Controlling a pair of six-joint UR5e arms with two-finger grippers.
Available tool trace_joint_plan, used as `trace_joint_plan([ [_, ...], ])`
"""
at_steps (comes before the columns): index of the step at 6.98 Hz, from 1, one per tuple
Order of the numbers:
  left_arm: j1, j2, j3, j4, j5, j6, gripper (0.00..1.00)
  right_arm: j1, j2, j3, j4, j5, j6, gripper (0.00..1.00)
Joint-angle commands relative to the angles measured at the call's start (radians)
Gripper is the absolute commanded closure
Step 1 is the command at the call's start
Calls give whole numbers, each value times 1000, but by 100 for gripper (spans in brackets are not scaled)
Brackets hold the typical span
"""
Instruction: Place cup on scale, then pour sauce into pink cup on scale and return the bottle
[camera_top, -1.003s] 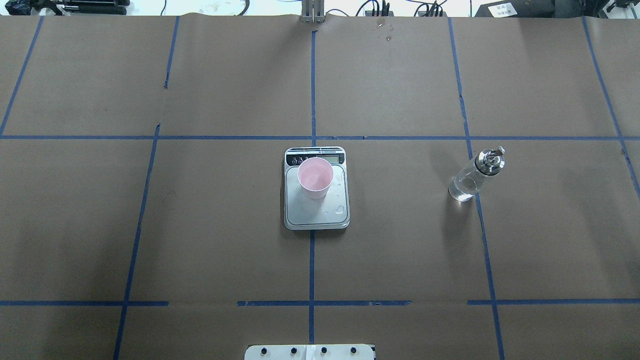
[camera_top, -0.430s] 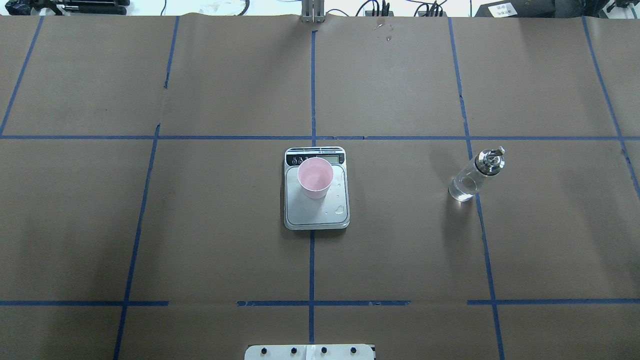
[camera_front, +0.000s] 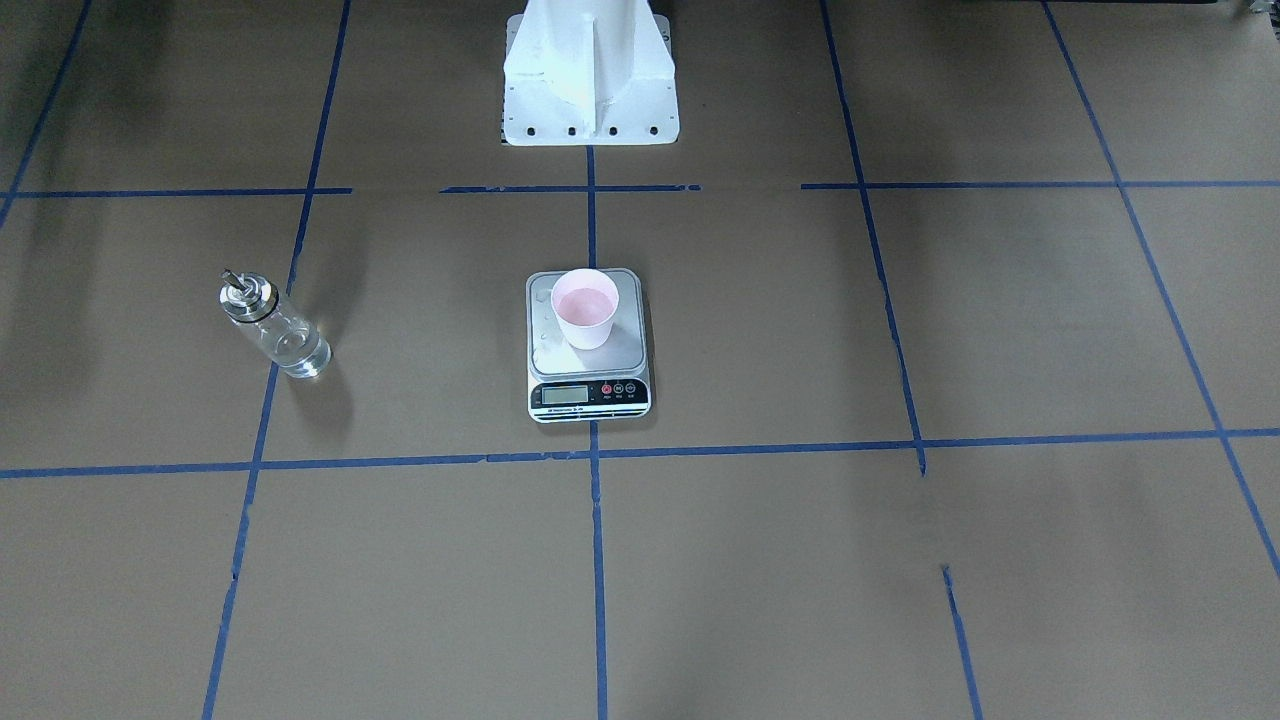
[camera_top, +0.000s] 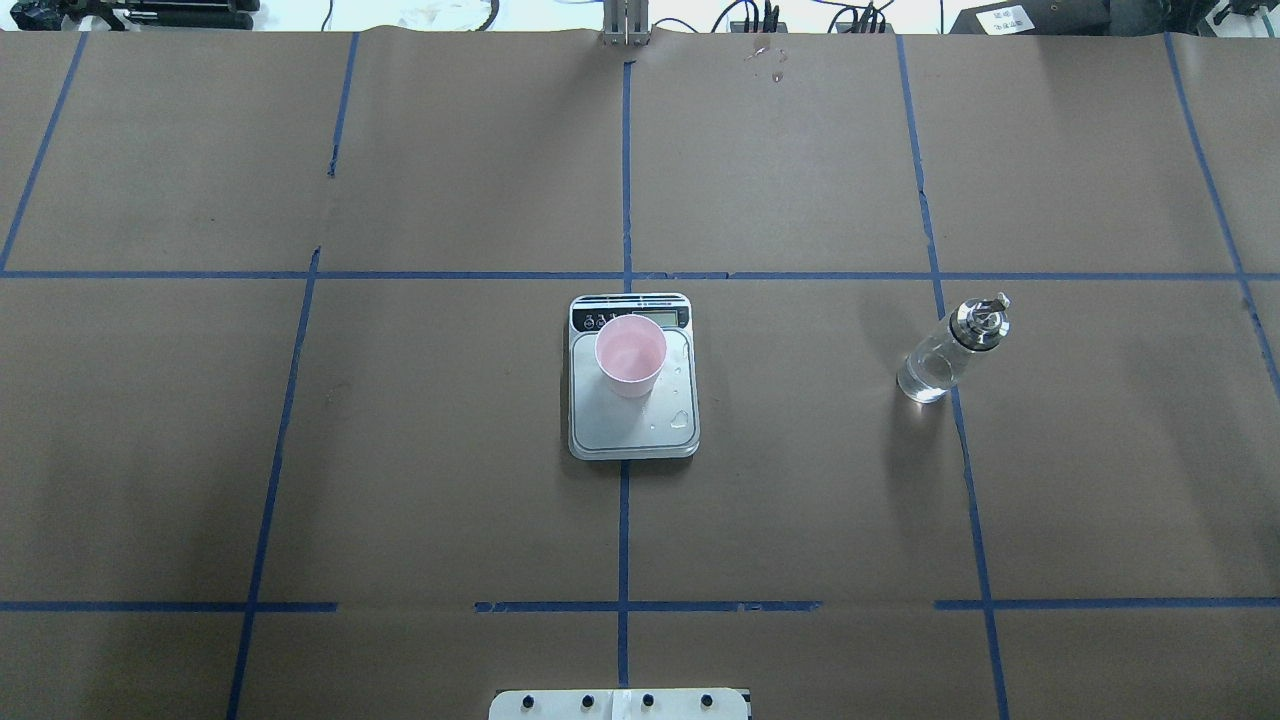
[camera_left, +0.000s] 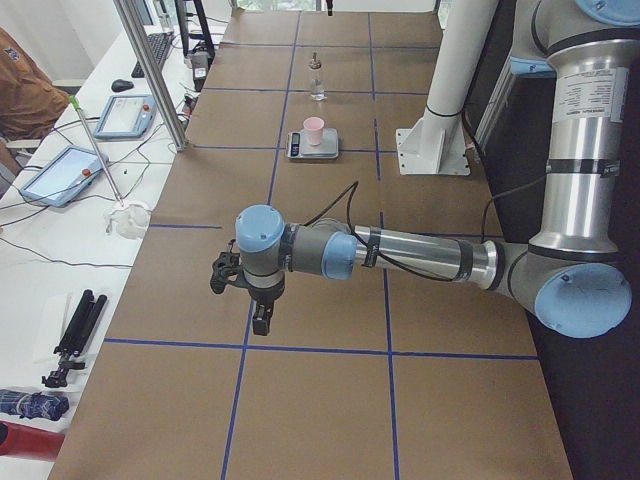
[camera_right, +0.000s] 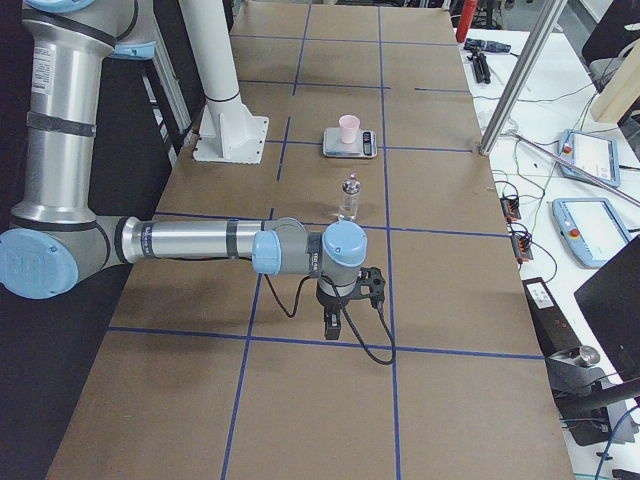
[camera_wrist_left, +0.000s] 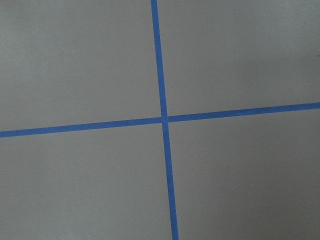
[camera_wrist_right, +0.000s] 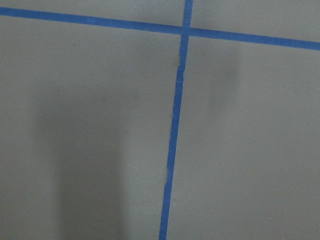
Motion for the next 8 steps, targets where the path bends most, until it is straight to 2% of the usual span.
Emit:
trace_joint_plan([
  [1, 0, 3, 8, 4, 3, -3, 0, 0, -2, -5, 0, 5, 0, 0],
  [6, 0, 63, 10, 24, 15, -4, 0, 0, 0, -10, 2, 15, 2, 0],
  [7, 0, 63, 11, 25, 15, -4, 0, 1, -2, -19, 0, 78, 2, 0],
  [8, 0, 63, 11, 24, 15, -3, 0, 0, -6, -20, 2, 94, 0, 0],
])
